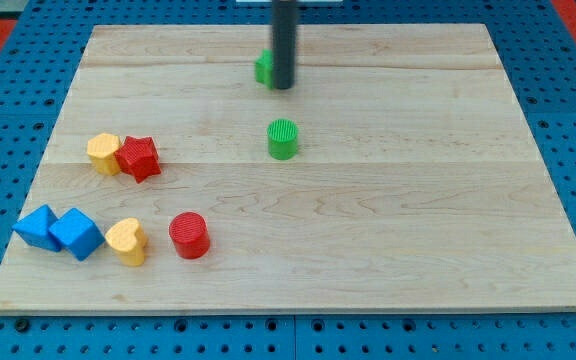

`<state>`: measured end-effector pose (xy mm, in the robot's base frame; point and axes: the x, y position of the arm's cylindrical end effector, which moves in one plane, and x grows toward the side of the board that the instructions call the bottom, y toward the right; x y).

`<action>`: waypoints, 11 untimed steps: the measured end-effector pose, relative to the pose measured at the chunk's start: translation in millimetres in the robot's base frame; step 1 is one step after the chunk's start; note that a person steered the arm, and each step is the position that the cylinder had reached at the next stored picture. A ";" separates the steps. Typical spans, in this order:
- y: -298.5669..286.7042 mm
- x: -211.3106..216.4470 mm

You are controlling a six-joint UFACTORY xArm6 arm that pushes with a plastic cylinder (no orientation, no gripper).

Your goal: Push the green star to the top left of the board

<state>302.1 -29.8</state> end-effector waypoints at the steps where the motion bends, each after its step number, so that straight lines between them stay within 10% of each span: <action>1: 21.3 -32.0; 4: 28.9 -64.1; 9: -165.6 -40.0; 11: -126.3 -36.3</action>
